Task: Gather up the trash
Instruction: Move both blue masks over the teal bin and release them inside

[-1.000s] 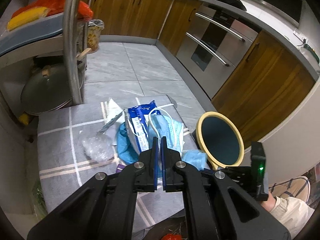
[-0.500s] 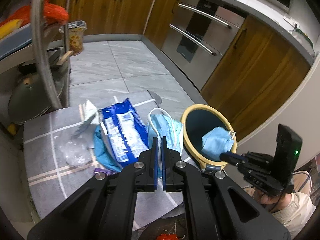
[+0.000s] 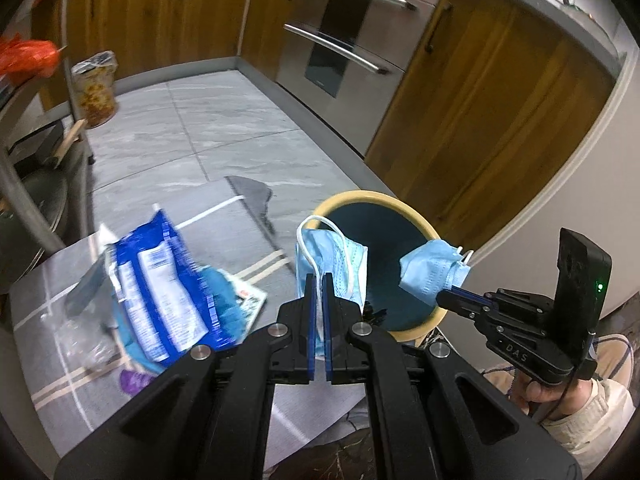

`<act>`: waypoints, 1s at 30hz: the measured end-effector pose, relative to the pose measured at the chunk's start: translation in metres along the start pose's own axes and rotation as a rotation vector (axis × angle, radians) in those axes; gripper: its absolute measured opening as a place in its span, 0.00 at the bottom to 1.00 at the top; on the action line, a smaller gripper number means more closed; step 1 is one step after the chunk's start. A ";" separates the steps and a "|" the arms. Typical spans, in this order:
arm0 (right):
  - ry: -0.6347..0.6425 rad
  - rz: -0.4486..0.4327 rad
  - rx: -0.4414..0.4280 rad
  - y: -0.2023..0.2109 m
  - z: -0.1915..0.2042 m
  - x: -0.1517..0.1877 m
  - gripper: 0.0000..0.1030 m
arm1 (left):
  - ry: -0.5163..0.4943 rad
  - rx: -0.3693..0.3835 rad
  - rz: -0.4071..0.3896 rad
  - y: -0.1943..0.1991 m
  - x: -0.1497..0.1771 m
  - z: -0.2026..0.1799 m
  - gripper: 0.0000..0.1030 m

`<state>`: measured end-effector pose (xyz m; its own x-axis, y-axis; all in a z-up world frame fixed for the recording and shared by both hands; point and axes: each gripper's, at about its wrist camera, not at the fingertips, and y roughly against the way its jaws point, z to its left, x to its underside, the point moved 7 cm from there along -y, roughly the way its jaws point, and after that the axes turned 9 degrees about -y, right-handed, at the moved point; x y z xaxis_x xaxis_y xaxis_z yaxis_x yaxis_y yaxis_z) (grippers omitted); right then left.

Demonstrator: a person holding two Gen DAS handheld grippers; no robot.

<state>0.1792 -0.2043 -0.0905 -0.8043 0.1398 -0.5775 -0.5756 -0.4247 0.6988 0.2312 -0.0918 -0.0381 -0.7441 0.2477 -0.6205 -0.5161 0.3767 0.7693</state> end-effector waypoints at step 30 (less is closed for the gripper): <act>-0.092 0.126 0.167 -0.036 -0.069 0.024 0.50 | -0.084 0.060 0.089 -0.121 -0.021 -0.066 0.36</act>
<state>0.1912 -0.2474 -0.1583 -0.8772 0.1788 -0.4455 -0.4797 -0.2908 0.8279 0.2811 -0.2019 -0.1079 -0.7465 0.3549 -0.5628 -0.4218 0.4017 0.8128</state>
